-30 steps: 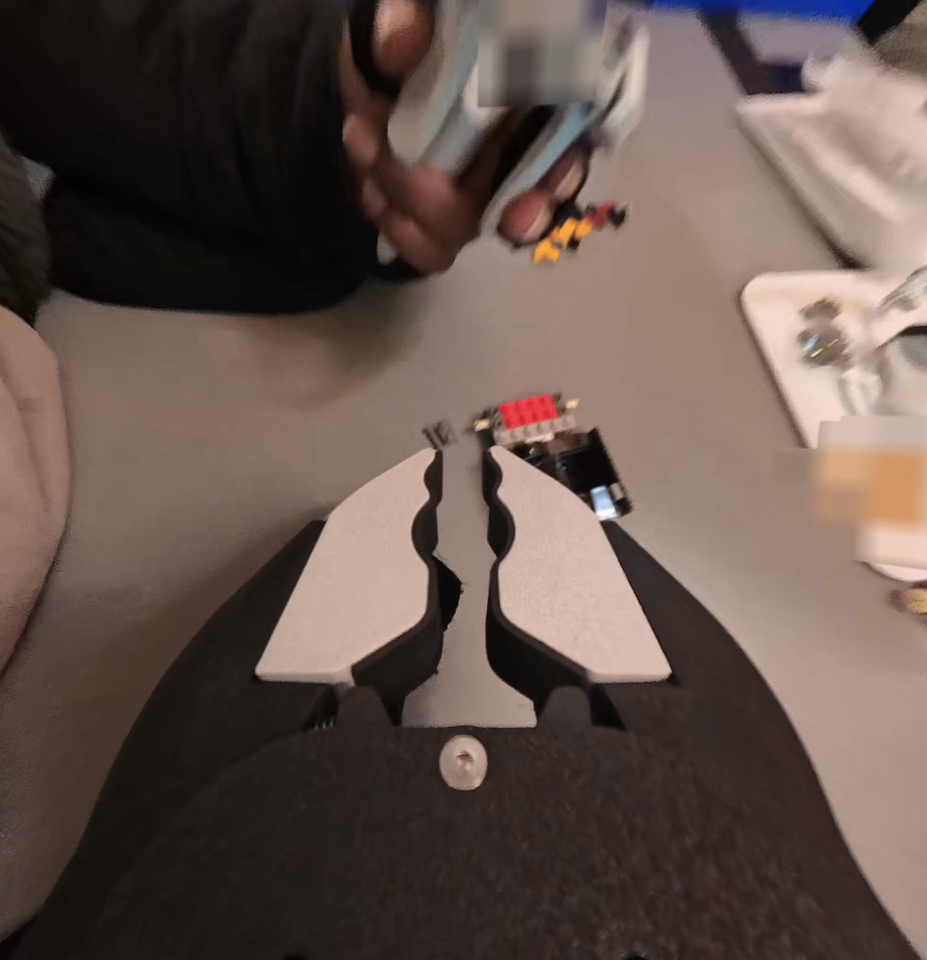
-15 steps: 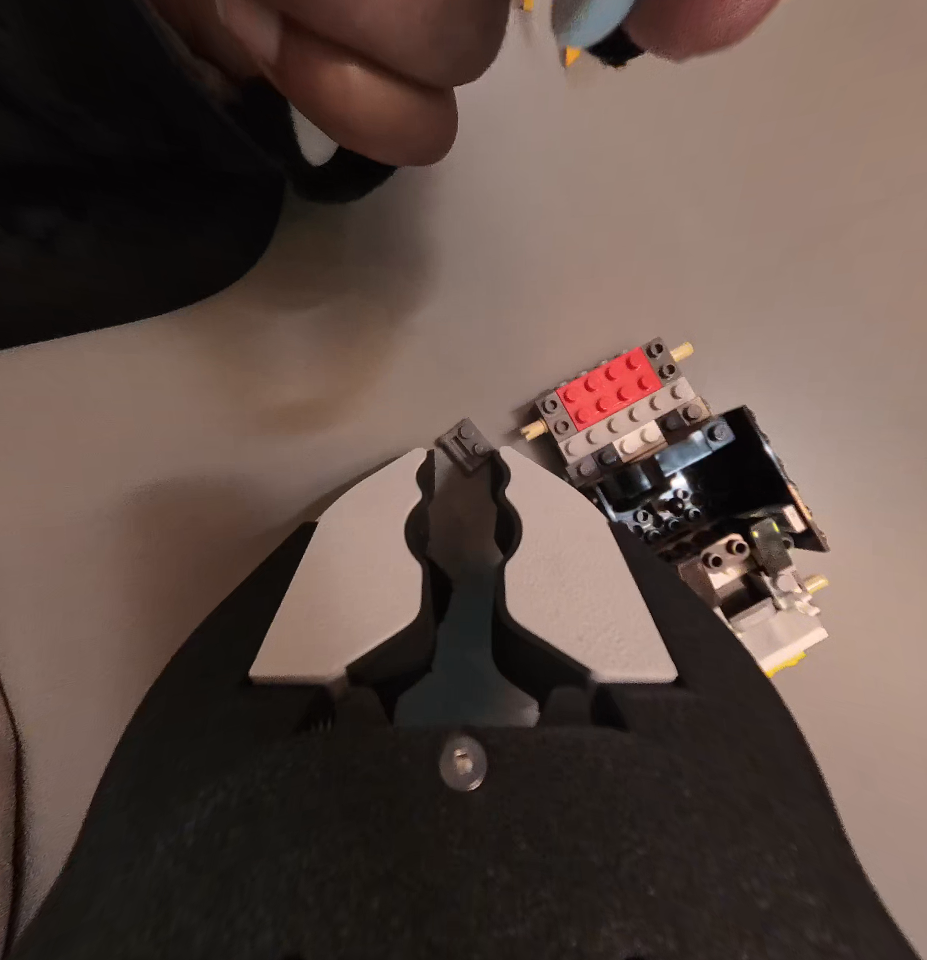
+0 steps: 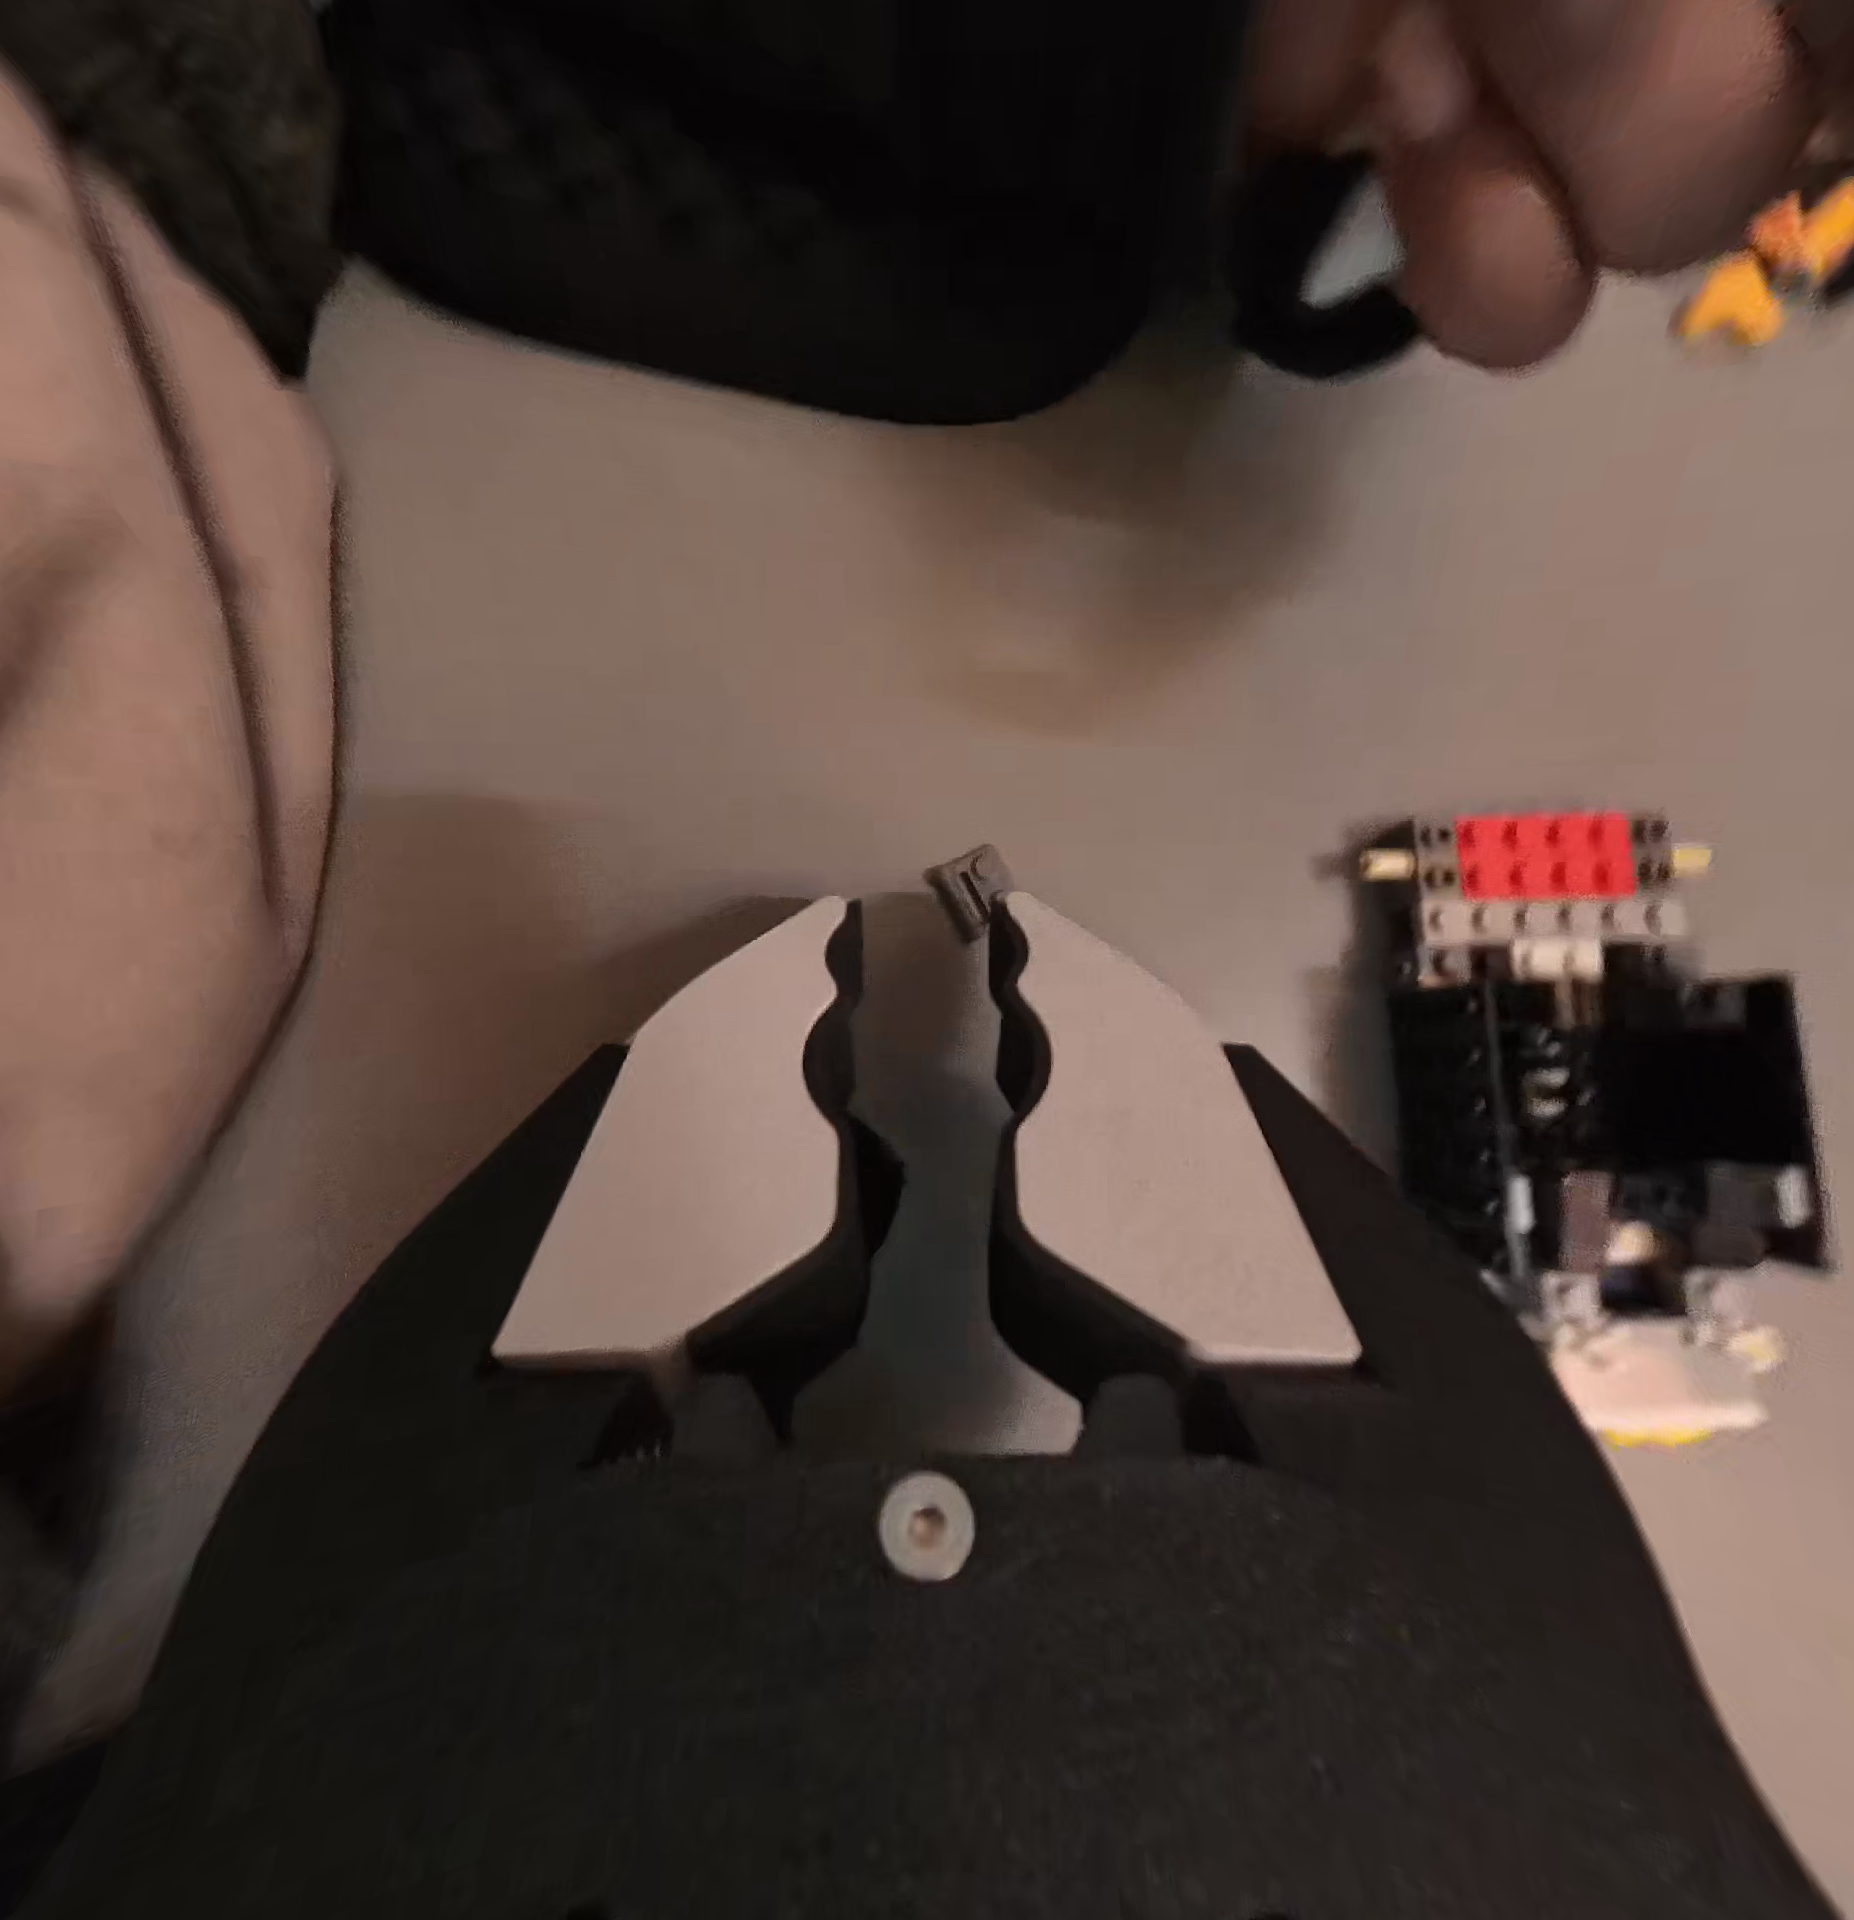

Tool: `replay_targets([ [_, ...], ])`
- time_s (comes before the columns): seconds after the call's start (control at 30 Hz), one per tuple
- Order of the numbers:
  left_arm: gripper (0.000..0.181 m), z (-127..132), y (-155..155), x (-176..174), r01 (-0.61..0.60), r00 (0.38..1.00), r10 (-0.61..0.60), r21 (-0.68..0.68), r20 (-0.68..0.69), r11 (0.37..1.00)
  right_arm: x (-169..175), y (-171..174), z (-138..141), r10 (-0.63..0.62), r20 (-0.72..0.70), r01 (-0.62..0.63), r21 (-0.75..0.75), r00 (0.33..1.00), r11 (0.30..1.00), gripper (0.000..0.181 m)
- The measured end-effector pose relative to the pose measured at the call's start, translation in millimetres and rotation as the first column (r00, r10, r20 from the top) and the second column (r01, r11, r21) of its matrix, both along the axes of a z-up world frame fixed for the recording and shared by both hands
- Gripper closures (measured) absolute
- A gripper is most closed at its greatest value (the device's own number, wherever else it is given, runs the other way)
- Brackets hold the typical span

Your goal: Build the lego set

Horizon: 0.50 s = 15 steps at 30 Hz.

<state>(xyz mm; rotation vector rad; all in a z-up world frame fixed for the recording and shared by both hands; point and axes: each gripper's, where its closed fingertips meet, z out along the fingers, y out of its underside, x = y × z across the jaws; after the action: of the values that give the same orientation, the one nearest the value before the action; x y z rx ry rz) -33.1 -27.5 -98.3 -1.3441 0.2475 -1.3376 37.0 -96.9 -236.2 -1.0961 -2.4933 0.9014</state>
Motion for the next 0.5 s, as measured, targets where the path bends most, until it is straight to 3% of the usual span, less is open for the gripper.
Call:
replay_targets([
  [0.17,0.165,-1,0,2,0.007,1.0,-0.007,-0.001,-0.013,1.0,-8,-2,-1,0.219,-0.004,-0.218,0.055,0.976,0.974,0.156],
  [0.3,0.165,-2,-1,4,0.011,1.0,-0.011,0.001,-0.022,1.0,-13,6,-15,0.234,0.104,-0.245,0.104,0.967,0.964,0.162],
  [0.4,0.165,-2,-1,4,0.012,1.0,-0.012,0.0,-0.022,1.0,-13,14,-17,0.079,0.161,-0.092,0.073,0.984,0.993,0.166],
  [0.5,0.165,-3,0,4,0.015,1.0,-0.015,-0.012,-0.021,1.0,-9,28,-17,-0.242,0.214,0.234,0.061,0.946,0.97,0.168],
])
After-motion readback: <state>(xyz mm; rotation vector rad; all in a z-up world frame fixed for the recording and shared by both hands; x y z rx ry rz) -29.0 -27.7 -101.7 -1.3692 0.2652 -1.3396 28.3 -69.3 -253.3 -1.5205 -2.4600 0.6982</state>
